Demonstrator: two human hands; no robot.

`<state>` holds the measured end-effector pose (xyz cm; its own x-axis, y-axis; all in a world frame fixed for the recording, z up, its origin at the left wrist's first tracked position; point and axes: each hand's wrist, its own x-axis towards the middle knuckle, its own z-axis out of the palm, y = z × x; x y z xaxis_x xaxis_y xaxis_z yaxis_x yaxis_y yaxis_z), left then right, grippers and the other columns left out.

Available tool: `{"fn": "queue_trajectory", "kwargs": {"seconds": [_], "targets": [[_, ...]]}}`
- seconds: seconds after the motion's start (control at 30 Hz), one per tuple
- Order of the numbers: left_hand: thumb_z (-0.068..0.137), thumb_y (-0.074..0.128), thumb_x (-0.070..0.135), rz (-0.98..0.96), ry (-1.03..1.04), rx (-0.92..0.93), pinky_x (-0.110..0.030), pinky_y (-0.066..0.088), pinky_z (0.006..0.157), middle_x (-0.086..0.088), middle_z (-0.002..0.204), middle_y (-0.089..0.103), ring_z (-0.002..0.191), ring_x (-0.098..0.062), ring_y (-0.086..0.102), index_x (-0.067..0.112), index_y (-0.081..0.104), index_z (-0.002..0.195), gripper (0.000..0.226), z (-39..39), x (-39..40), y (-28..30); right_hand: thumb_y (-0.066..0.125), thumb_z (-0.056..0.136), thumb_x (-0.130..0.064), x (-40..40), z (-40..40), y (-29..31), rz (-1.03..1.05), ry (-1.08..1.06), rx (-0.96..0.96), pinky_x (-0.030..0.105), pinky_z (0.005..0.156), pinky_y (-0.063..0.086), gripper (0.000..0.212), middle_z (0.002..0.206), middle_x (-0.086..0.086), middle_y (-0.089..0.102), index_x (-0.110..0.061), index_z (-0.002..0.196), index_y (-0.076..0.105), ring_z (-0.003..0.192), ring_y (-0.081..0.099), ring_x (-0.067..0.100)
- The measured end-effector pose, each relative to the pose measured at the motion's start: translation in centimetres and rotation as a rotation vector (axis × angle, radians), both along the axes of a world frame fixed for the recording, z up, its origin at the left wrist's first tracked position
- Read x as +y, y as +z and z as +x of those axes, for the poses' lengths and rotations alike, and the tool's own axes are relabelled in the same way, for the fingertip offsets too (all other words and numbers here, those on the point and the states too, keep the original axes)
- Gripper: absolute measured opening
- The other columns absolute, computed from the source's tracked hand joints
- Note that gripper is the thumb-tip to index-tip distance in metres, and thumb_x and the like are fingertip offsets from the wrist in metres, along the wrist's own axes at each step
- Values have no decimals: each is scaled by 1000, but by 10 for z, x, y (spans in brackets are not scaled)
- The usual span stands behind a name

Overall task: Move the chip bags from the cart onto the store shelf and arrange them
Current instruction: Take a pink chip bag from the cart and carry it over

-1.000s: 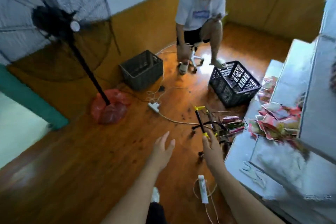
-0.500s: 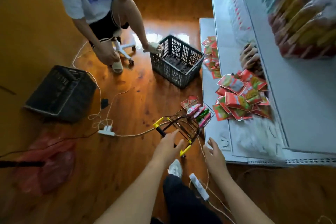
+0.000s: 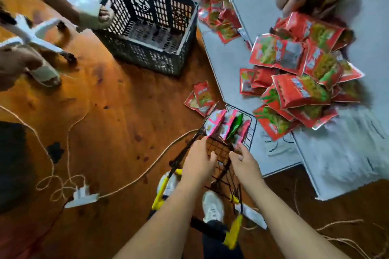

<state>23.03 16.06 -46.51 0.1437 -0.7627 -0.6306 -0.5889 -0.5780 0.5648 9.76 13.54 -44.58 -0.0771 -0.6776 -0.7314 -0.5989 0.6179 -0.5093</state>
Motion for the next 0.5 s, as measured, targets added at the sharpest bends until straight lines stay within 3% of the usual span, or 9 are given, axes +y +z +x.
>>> {"fn": "queue_trajectory", "kwargs": {"seconds": [0.07, 0.13, 0.17, 0.23, 0.27, 0.4, 0.5], "targets": [[92, 52, 21, -18, -78, 16, -39, 39, 107, -10, 135, 50, 130, -29, 46, 10, 44, 137, 47, -3, -34, -60, 52, 97, -21, -28, 13, -56, -44, -48, 0, 1, 78, 40, 50, 139, 2, 52, -17, 145, 38, 123, 51, 13], [91, 52, 18, -23, -150, 26, -43, 38, 108, -17, 140, 44, 133, -35, 41, 6, 39, 139, 51, -10, -58, -112, 55, 93, -23, -48, 23, -109, -92, -68, 8, 22, 97, 44, 55, 138, 4, 54, -19, 145, 38, 122, 54, 18], [93, 50, 17, -19, -188, 34, -43, 35, 111, -18, 149, 35, 140, -34, 33, 6, 30, 146, 58, -14, -65, -132, 56, 92, -25, -54, 27, -131, -100, -76, 47, 30, 98, 45, 55, 135, 5, 57, -20, 144, 38, 117, 57, 21], [97, 44, 14, -20, -239, -29, -39, 28, 115, -15, 160, 16, 149, -29, 17, 8, 14, 153, 64, -22, -74, -162, 58, 90, -25, -62, 33, -165, -160, -85, 209, 33, 90, 48, 45, 121, 6, 64, -18, 133, 46, 108, 61, 27], [98, 43, 13, -61, -230, -82, -37, 29, 115, -13, 161, 15, 149, -28, 17, 9, 14, 153, 62, -24, -75, -170, 59, 89, -24, -65, 36, -174, -219, -95, 284, 33, 84, 50, 36, 111, 6, 67, -17, 123, 51, 101, 63, 27], [94, 49, 7, -229, -156, -133, -34, 42, 96, -14, 143, 44, 133, -29, 40, 11, 35, 145, 53, -26, -74, -165, 60, 85, -21, -72, 36, -173, -291, -221, 348, 28, 54, 34, 6, 76, -1, 64, -17, 81, 61, 70, 55, 21], [90, 51, 1, -259, 2, -48, -26, 42, 75, -5, 110, 63, 104, -23, 57, 14, 56, 119, 33, -23, -66, -122, 60, 80, -20, -64, 25, -139, -268, -325, 210, 26, 57, 47, 18, 62, -7, 63, -20, 62, 59, 65, 61, 16]]}}
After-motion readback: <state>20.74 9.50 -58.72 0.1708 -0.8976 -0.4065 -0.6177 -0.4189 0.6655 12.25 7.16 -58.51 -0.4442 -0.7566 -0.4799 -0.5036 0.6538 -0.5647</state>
